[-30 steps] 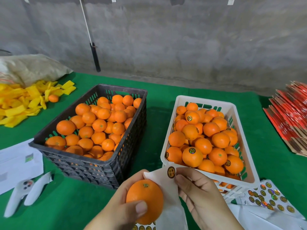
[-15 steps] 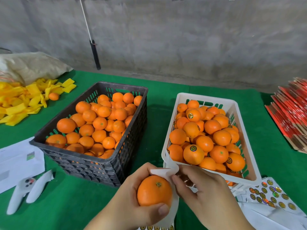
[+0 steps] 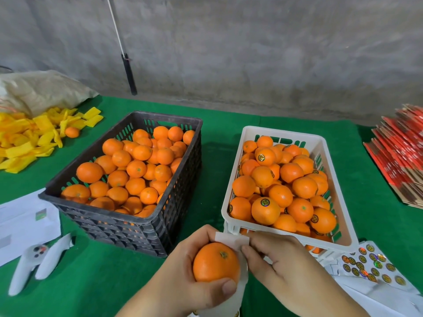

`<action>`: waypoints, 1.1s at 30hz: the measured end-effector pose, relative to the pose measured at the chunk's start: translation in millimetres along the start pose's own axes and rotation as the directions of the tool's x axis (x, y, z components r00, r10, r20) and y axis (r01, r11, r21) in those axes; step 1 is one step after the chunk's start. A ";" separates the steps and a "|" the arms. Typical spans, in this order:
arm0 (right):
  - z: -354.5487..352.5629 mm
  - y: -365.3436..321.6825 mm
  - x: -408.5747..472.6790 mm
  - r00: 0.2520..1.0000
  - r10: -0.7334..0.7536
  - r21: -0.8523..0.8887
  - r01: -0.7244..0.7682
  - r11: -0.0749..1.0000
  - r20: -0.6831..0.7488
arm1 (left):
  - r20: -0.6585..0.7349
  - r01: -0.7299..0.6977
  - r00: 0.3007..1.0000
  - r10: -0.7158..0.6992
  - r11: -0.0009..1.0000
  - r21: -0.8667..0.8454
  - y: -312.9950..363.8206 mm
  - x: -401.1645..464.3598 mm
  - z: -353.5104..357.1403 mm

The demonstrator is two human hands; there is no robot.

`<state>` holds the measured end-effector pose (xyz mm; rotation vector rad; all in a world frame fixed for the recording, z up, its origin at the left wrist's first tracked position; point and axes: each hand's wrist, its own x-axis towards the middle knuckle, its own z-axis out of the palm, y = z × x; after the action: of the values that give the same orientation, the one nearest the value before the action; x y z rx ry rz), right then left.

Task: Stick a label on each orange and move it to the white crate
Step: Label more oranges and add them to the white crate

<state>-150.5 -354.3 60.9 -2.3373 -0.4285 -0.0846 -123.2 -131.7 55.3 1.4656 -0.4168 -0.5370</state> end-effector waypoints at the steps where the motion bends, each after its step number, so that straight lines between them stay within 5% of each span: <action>1: -0.2 0.5 0.4 1.000 -0.004 -0.001 0.004 1.000 0.005 | -0.004 0.002 1.000 -0.002 1.000 0.009 0.6 0.0 0.7; 8: 4.0 6.2 -0.8 0.998 0.045 -0.019 -0.044 0.999 0.033 | -0.044 0.019 0.999 -0.017 0.999 0.035 -2.6 -0.3 1.4; 18: 11.3 10.9 -0.1 0.982 0.103 0.299 -0.051 0.953 -0.160 | -0.055 -0.013 0.998 0.014 1.000 0.004 -5.5 -0.5 2.1; 22: 12.3 13.6 -1.5 0.837 0.342 0.511 -0.088 0.855 -0.427 | -0.149 0.015 0.989 -0.012 1.000 0.018 -13.3 0.6 0.8; 25: 20.1 -3.9 -1.4 0.803 0.112 0.209 0.016 0.978 -0.586 | -0.233 0.041 0.972 -0.042 0.999 -0.007 -19.4 4.8 4.3; 28: 41.5 -13.4 -1.9 0.829 -0.224 -0.176 0.155 0.972 -0.512 | -0.296 0.063 0.951 -0.091 0.993 -0.103 -24.4 9.3 10.9; 33: 59.3 -7.0 -4.1 0.855 -0.221 -0.172 0.157 0.972 -0.469 | -0.381 0.075 0.906 -0.185 0.955 -0.286 -25.1 9.0 18.4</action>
<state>-160.6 -309.7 22.2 -2.2816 -0.4035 -0.8007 -128.5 -152.5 31.2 1.3057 0.0830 -0.3648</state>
